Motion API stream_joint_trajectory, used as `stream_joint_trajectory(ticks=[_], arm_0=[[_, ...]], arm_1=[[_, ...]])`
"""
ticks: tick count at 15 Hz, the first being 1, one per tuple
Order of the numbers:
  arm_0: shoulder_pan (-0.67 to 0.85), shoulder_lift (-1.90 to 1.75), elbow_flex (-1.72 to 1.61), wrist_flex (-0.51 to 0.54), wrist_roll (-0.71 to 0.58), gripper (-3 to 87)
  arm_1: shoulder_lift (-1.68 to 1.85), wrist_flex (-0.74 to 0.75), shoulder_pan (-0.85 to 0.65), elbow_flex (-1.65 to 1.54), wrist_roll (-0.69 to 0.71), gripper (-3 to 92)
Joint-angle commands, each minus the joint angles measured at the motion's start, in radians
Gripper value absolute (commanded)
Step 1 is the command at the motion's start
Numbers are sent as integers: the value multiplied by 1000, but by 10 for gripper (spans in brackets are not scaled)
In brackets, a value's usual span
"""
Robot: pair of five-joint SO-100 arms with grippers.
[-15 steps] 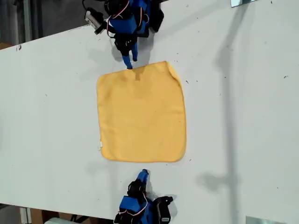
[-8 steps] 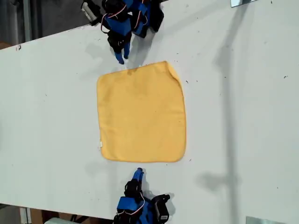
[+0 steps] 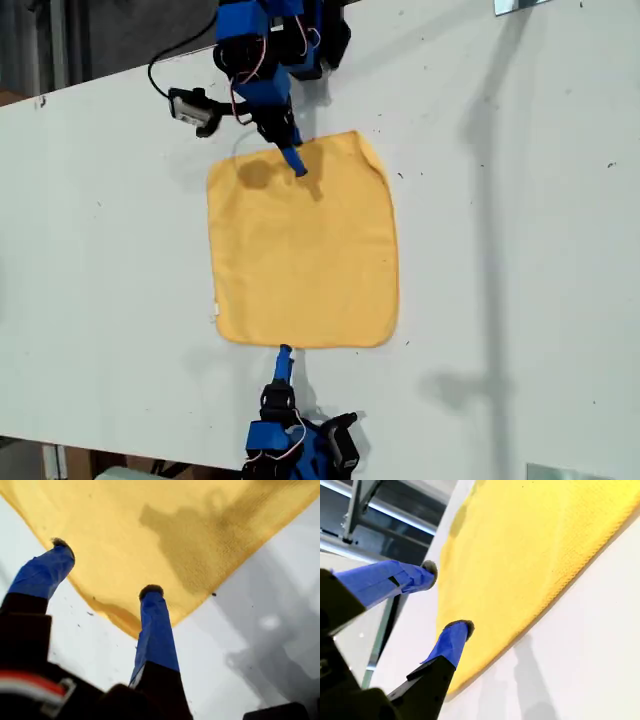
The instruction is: Grasp corners of a square towel and fold twice.
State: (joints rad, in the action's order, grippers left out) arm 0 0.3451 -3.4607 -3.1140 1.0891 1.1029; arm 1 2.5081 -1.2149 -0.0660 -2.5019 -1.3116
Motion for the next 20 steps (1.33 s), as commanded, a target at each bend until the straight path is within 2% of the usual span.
stream_joint_trajectory(ticks=[1, 3, 7, 12, 14, 20], arm_0=[[-3, -8, -8, -23, 6, 186], [-8, -6, -8, -21, 8, 183], [-9, -6, -9, -14, 23, 178], [-14, -6, -9, -11, 23, 175], [-15, -6, -9, -11, 25, 175], [-18, -6, -9, -6, 29, 172]], arm_1=[[-130, -43, 178, 71, -54, 313], [-178, -75, 311, 46, -153, 316], [-301, 75, 497, 41, -288, 317], [-476, 307, 515, 46, -279, 323], [-572, 356, 509, 71, -275, 327], [-695, 347, 517, 155, -287, 290]])
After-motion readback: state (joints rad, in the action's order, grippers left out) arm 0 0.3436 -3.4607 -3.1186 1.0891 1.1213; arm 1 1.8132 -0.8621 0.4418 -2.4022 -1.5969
